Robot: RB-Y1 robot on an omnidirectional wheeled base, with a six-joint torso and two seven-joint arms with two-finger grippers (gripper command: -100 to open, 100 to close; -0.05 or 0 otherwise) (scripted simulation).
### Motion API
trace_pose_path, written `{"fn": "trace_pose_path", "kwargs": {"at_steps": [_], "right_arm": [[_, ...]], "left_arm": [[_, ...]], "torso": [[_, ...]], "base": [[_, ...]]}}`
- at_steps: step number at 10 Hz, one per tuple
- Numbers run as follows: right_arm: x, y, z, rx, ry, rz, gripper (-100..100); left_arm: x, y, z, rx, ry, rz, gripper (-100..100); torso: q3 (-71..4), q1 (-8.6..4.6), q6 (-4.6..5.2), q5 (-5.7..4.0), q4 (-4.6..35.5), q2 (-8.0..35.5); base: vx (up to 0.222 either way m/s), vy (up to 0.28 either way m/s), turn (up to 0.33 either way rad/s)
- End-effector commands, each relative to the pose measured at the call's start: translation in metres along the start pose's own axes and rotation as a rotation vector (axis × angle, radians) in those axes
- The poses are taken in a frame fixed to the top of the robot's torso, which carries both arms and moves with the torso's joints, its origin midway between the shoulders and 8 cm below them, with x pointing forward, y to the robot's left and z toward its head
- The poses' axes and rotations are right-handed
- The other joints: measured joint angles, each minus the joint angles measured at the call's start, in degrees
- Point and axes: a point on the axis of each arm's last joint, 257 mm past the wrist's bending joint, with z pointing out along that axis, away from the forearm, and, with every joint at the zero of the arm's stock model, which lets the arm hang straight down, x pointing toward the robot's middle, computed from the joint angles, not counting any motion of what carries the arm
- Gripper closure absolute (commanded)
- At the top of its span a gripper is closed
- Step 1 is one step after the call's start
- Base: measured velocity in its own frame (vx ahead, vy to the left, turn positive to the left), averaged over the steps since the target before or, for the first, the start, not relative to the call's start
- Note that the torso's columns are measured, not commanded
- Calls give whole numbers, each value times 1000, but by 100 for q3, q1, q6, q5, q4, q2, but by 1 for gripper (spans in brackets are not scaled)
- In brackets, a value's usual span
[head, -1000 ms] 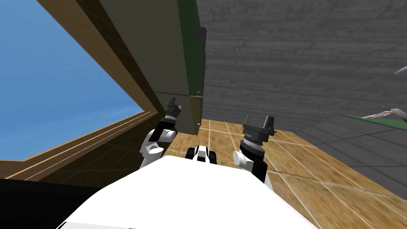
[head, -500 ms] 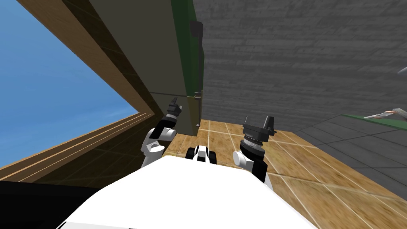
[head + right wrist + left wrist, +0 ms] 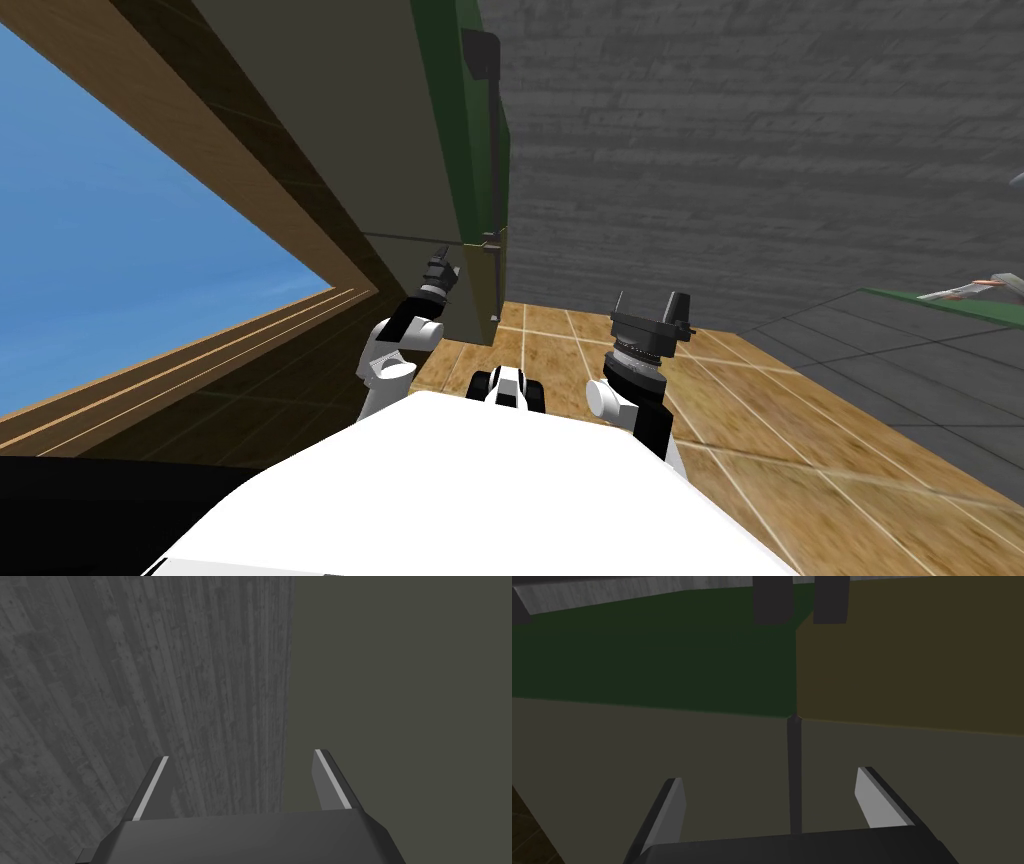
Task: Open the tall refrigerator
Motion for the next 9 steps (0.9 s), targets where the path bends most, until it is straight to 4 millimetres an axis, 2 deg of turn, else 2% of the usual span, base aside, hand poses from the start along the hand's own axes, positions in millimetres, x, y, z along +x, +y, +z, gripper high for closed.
{"fn": "trace_pose_path", "kwargs": {"at_steps": [1,9], "right_arm": [[0,0,0,0,0,0,0],[0,0,0,0,0,0,0]], "left_arm": [[0,7,4,-44,-7,-11,-100],[2,27,11,-169,-20,-30,-100]], "torso": [[0,0,-1,0,-1,0],[2,-3,0,-1,1,4]], "base": [[78,-46,-11],[74,-30,-10]]}}
